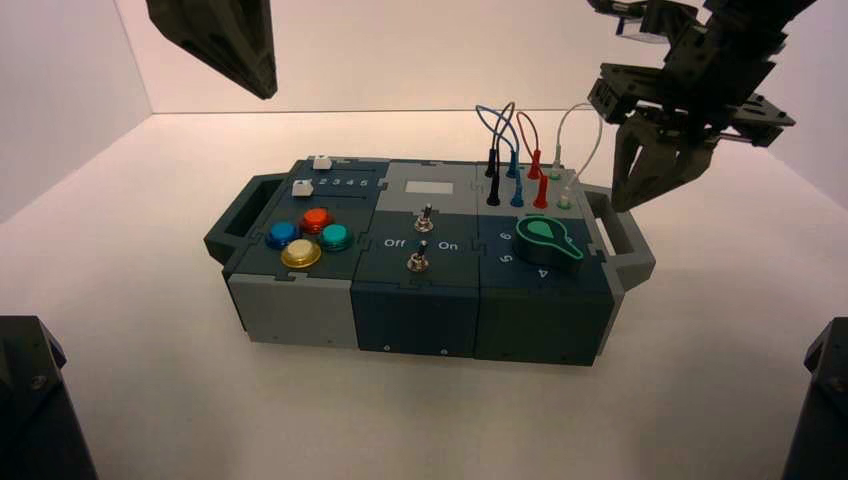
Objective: Flip the bottom switch off with the left gripper.
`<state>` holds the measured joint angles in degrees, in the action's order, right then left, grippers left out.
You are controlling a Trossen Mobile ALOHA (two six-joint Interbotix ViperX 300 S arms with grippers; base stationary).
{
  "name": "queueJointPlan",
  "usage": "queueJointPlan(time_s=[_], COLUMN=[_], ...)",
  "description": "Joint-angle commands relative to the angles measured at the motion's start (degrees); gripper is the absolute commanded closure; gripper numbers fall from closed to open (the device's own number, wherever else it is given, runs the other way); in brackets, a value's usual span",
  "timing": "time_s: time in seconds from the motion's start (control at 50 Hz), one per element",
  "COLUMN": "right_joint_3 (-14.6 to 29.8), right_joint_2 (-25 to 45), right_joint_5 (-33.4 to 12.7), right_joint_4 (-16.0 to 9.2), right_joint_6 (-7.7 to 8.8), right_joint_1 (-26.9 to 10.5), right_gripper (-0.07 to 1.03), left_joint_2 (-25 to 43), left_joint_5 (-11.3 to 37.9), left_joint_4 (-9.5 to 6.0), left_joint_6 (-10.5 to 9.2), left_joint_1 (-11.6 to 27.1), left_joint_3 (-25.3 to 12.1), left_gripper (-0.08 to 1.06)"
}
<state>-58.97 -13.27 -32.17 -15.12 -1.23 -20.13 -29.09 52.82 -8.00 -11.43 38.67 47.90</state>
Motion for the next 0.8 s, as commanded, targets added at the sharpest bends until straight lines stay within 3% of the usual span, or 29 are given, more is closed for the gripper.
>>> queueJointPlan(time_s=[0.02,0.42,0.8], right_joint_3=[0.7,1.8,2.5], right_joint_2=[2.1,11.2,12.0], right_joint_5=[2.4,6.3,6.9], right_joint_4=[-0.4,-0.6,-0.7], right_joint_6=[0.0,0.35,0.35], right_joint_1=[-0.2,-0.8,-0.9], right_gripper=[0.99,0.99,0.99], left_joint_2=[0.9,3.3,7.5], left_joint_5=[-0.6,-1.2,-3.3], left_joint_4=[-0.79,-2.81,-3.34], left_joint_6=[-0.62,-2.9,-12.74], left_joint_1=[1.1,3.9,12.6], left_joint_3=[-1.2,-1.4,-2.3], left_gripper=[1.01,1.01,1.01])
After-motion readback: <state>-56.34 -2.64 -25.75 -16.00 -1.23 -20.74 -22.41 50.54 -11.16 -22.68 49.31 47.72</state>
